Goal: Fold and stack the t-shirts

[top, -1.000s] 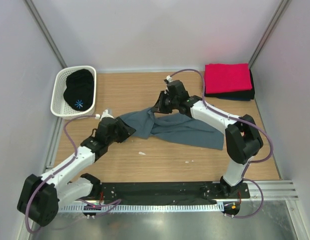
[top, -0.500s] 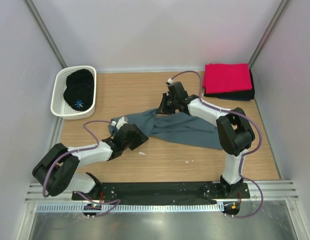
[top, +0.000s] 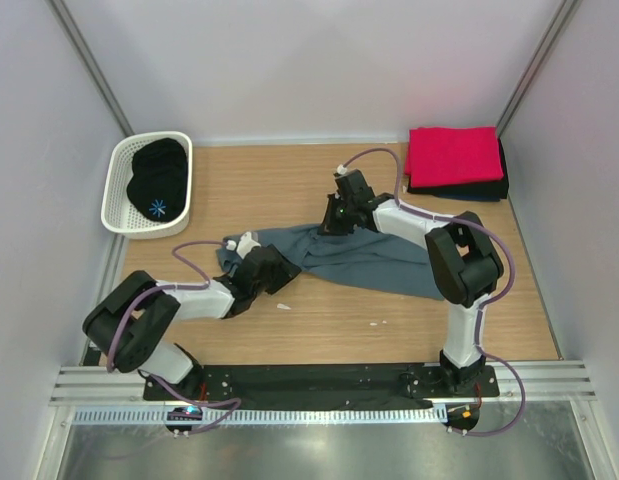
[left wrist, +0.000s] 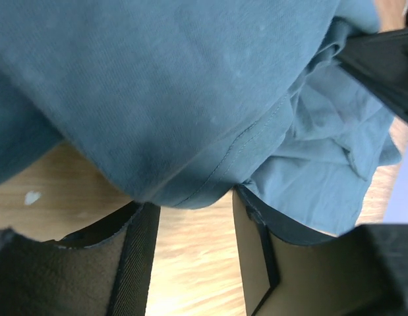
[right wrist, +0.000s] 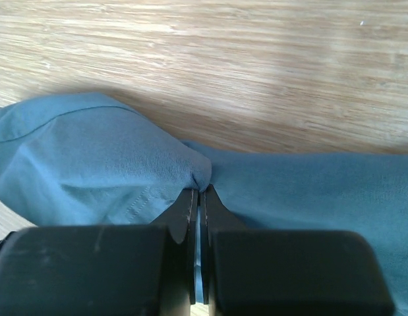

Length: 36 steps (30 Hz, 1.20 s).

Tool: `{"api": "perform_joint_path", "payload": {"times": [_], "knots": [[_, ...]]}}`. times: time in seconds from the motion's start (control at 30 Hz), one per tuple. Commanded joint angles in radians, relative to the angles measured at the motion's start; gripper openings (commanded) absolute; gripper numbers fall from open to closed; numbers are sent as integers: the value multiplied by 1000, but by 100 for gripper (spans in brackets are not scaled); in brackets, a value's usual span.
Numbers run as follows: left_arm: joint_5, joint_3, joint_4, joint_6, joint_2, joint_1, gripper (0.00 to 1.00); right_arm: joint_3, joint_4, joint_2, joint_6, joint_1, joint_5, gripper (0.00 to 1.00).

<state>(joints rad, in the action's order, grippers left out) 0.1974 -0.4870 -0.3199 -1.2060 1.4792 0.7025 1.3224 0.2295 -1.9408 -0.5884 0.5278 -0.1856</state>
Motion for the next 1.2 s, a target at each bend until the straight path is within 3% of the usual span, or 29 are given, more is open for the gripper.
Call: {"api": "perform_joint_path", "payload": {"times": [0.0, 0.27, 0.7, 0.87, 1.03, 1.17], "knots": [[36, 1, -114, -15, 36, 6, 49, 1, -10, -6, 12, -3, 11, 1], [33, 8, -162, -18, 69, 5, 37, 8, 2, -17, 10, -6, 17, 1], [77, 15, -47, 14, -72, 6, 9, 32, 33, -7, 10, -3, 6, 1], [68, -31, 37, 59, -112, 5, 11, 29, 45, 2, 13, -5, 5, 1], [73, -30, 94, 54, -138, 6, 21, 18, 47, 17, 13, -5, 3, 1], [42, 33, 17, 1, -151, 5, 20, -5, 33, 5, 15, -5, 0, 1]]}}
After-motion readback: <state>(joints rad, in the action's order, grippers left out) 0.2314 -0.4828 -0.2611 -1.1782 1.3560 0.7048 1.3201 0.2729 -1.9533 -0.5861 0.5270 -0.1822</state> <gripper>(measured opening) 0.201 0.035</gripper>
